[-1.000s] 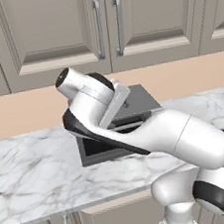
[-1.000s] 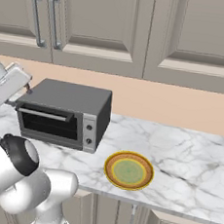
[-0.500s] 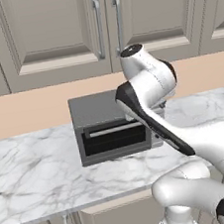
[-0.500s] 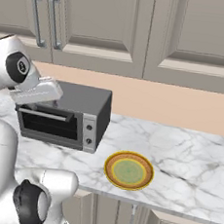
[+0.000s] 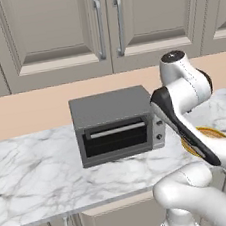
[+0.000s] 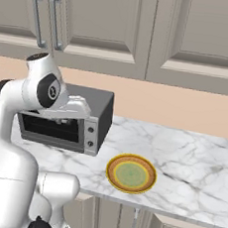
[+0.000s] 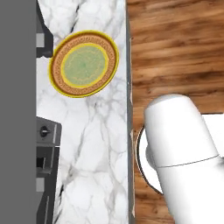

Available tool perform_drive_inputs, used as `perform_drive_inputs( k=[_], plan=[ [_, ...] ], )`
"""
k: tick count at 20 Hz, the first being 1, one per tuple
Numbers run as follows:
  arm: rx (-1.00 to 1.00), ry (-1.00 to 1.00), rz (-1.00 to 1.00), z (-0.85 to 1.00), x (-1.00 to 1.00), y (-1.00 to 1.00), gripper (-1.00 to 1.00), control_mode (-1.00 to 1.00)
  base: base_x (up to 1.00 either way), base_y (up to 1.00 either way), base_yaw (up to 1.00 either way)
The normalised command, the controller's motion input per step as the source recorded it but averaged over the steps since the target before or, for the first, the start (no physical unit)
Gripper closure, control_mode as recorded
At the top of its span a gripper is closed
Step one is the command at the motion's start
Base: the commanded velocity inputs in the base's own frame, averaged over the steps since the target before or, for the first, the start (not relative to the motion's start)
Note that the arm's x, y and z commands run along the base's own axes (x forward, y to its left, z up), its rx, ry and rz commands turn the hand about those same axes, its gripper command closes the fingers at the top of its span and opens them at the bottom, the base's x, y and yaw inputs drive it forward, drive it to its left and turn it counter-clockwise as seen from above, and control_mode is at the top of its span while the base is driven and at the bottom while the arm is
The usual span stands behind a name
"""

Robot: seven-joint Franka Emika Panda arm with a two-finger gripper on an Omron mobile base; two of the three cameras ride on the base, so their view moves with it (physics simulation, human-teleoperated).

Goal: Pick up the bagel from the plate, place it on the toaster oven rack, close the door, and set the timer.

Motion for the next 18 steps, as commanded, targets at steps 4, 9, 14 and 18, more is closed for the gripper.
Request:
perform_drive_inputs(
  k=[4,9,14,18],
  plan=[
    [0.19,-0.12,0.0,-0.47,-0.12,-0.32,-1.0,-1.0,0.0,0.0,0.0],
    [0.25,-0.12,0.0,-0.48,-0.06,-0.16,-1.0,-1.0,0.0,0.0,0.0],
    [0.22,-0.13,0.0,-0.48,0.0,-0.07,-1.0,-1.0,0.0,0.0,0.0],
    [0.18,-0.08,0.0,-0.34,0.28,-0.09,-1.0,-1.0,0.0,0.0,0.0]
  ],
)
